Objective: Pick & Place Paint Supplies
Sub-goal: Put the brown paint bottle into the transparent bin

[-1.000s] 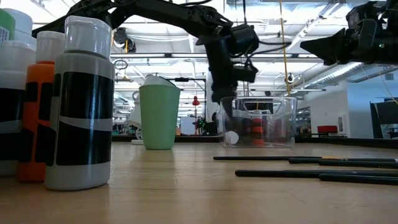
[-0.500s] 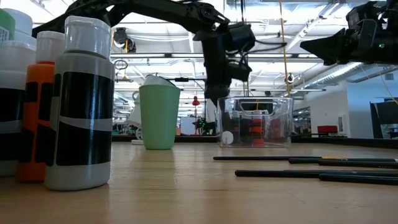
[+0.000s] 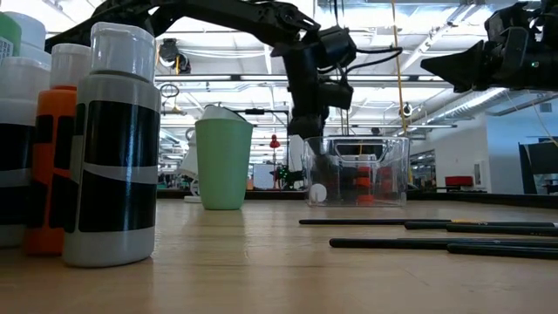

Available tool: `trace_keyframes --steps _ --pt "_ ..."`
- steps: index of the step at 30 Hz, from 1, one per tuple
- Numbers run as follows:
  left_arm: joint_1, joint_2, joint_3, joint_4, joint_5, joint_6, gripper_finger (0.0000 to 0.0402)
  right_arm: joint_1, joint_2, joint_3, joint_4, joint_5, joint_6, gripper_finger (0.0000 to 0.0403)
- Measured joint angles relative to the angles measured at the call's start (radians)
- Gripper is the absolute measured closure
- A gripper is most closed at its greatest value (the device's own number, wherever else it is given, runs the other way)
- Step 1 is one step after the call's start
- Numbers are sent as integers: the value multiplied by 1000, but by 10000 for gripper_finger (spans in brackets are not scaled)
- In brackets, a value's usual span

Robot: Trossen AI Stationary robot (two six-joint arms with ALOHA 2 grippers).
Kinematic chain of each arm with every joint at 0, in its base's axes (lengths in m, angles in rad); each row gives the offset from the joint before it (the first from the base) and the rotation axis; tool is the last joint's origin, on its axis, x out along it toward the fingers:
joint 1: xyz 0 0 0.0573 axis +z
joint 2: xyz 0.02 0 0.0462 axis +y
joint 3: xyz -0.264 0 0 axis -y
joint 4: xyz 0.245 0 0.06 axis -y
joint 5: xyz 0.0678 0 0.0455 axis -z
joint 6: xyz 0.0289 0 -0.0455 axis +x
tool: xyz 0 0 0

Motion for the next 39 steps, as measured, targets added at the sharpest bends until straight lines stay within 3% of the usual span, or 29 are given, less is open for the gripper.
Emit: trace_keyframes --steps 6,13,20,39 --pt "18 0 0 -34 73 28 286 0 0 0 -12 0 2 399" --pt "33 0 0 -45 71 34 286 0 0 0 -16 0 17 399" --pt "32 0 -7 -52 -7 76 286 0 0 0 -17 0 43 399" --pt "35 1 -8 -25 35 186 286 0 0 0 -21 0 41 399"
